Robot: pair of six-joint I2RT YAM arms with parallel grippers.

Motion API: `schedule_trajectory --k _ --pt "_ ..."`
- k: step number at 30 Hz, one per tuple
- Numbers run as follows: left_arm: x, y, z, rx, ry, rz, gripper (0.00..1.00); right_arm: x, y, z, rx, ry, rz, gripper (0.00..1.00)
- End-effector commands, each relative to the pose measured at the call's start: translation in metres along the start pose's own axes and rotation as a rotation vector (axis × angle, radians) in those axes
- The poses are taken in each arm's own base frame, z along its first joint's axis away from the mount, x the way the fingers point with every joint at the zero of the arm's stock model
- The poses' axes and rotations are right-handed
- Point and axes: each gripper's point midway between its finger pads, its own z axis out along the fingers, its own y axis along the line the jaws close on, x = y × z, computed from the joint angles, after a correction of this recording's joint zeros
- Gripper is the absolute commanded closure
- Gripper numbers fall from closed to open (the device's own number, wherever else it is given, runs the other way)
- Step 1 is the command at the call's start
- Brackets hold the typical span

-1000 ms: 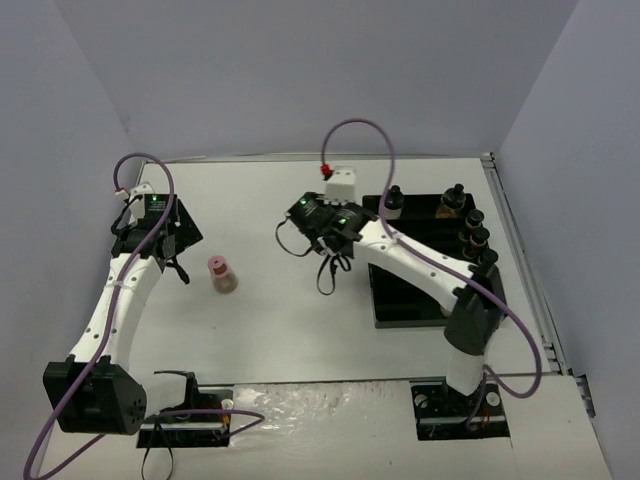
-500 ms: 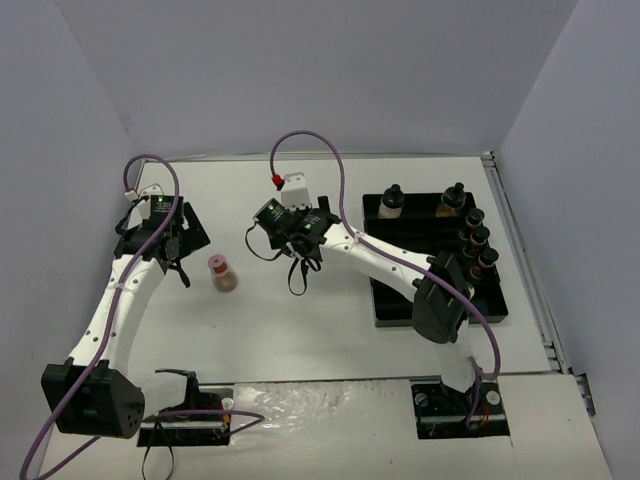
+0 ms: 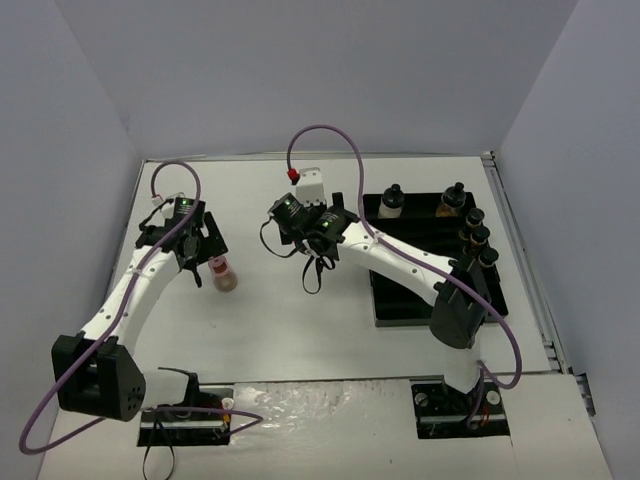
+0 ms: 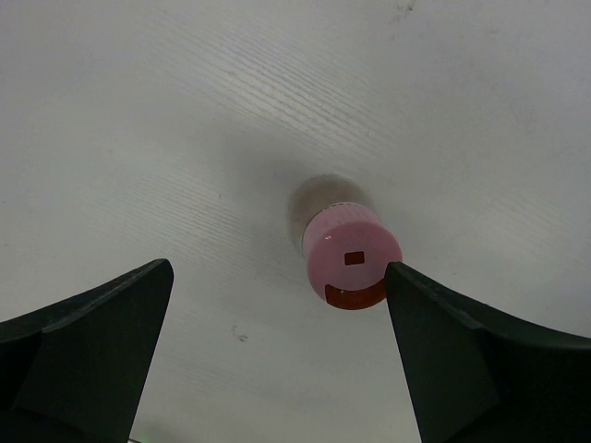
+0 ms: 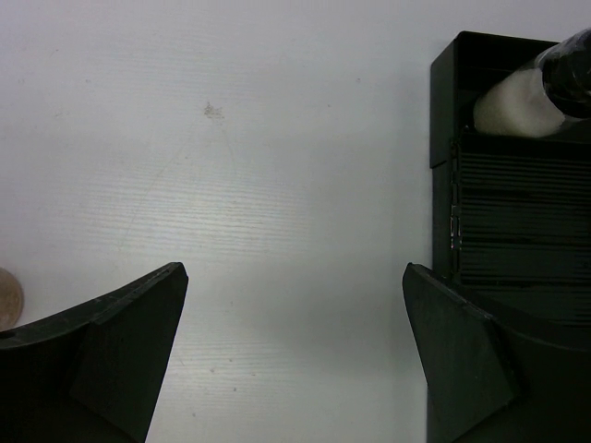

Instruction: Organize the condiment bottles

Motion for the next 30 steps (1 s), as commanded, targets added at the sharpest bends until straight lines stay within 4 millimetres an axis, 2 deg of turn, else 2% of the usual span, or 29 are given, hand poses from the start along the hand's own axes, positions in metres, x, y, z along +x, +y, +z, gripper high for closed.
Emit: schedule_trajectory --k 1,11,20,25,27,30 --pt "-0.005 -0.023 0.003 0.045 -0.023 -0.023 0.03 -0.031 -0.025 -0.02 0.005 -0.075 0.086 0.0" --pt "0.007 -0.032 0.02 0.029 0.016 -0.026 0.03 -0.026 -0.039 -0.025 0.009 -0.072 0.104 0.0" --pt "0.028 -0.035 0.04 0.022 0.085 -0.037 0.04 -0.021 -0.045 -0.028 0.013 -0.071 0.114 0.0" --pt "0.037 -0.035 0.047 0.025 0.109 -0.04 0.1 -0.018 -0.047 -0.027 0.017 -0.067 0.117 0.0" --pt "0.039 -0.036 0.05 0.027 0.112 -0.039 0.16 -0.016 -0.047 -0.026 0.018 -0.063 0.113 0.0" --pt "0.037 -0.038 0.05 0.034 0.109 -0.039 0.2 -0.013 -0.047 -0.025 0.017 -0.057 0.113 0.0"
